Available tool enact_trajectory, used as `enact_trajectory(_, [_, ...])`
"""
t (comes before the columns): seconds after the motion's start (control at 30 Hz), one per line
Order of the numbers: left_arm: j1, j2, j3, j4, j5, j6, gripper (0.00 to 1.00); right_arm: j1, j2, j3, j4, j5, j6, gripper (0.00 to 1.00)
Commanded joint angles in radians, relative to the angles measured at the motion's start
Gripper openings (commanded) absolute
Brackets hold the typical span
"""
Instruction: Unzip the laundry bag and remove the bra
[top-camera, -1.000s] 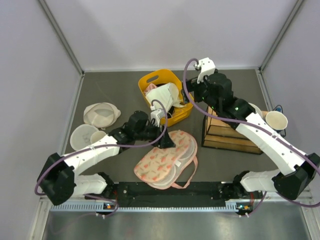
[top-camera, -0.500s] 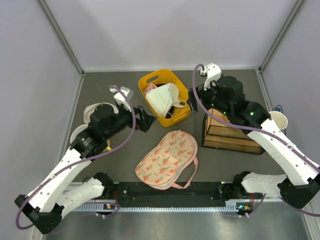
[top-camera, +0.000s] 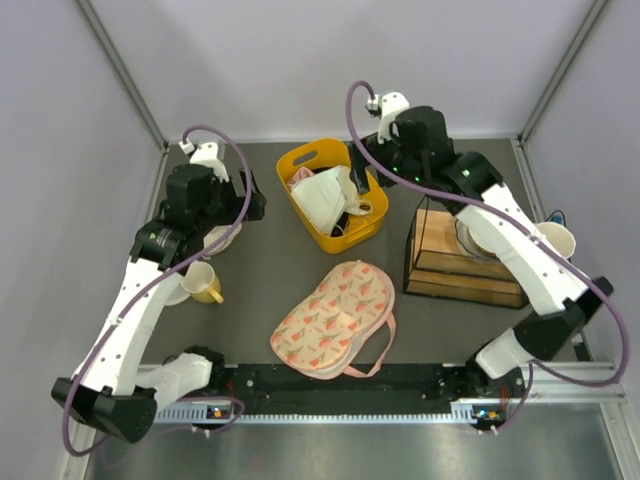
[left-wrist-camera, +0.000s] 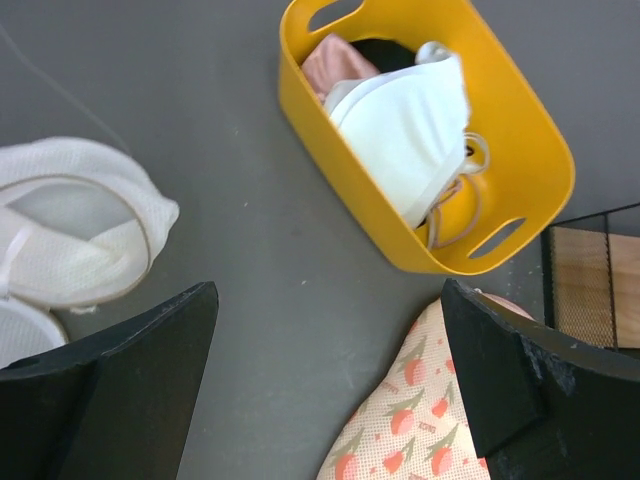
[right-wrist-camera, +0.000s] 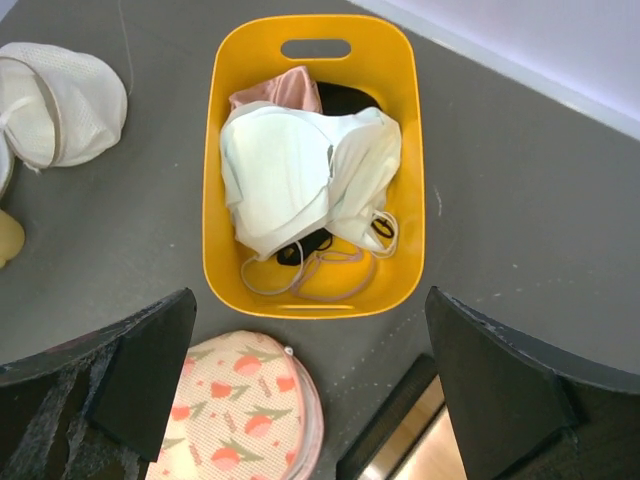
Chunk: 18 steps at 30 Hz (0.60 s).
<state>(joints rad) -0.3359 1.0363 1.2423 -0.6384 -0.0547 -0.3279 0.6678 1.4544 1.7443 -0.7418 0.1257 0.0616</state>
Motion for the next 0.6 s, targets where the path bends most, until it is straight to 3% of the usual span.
enact_trajectory(0.0, [0.081, 0.051, 0.074, -0.05, 0.047, -0.04, 0.99, -0.033, 0.147, 0.193, -0.138, -0.031, 0.064, 0.99])
enact_trajectory(0.57, [0.129, 0.08, 0.077, -0.041, 0.105, -0.022, 0.99, -0.033, 0.13, 0.182, -0.151, 0.072, 0.049, 0.99])
